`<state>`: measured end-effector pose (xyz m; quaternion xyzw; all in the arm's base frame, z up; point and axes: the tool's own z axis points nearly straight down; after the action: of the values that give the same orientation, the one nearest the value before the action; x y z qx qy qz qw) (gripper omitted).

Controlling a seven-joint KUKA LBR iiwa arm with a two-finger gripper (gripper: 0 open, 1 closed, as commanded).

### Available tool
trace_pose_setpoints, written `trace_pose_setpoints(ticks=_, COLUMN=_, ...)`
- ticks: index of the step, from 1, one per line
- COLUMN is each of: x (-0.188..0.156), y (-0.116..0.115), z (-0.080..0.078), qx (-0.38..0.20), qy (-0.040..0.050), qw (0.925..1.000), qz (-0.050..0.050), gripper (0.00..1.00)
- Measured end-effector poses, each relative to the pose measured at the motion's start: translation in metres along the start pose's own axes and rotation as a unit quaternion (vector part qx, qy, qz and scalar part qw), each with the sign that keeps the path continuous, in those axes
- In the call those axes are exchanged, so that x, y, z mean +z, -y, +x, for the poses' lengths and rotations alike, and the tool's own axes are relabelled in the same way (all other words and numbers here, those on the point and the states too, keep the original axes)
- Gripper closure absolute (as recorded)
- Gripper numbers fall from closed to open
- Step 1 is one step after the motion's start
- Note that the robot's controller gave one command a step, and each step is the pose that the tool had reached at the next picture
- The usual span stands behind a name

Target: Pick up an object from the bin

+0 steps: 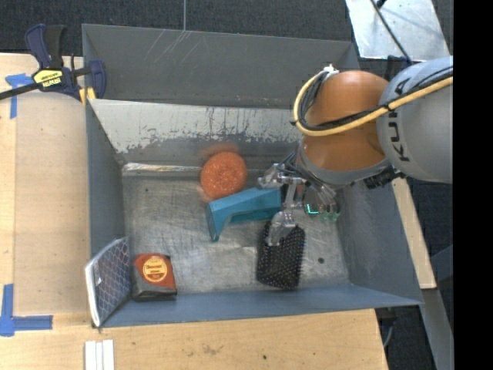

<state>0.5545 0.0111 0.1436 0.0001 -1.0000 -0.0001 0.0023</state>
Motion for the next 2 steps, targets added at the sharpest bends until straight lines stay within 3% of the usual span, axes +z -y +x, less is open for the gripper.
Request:
trace_pose_setpoints(ticks=1, x=-0.004, y=0.0, z=-0.002, qx=0.0, qy=0.0039, qw=1.0, qz=0.0, gripper=0.0)
trace_pose_setpoints(ticks=2, x=0.065, y=-0.019, z=-0.061, qx=-0.04, qy=0.0036, qw=0.9992, qz=0.0, gripper=1.0)
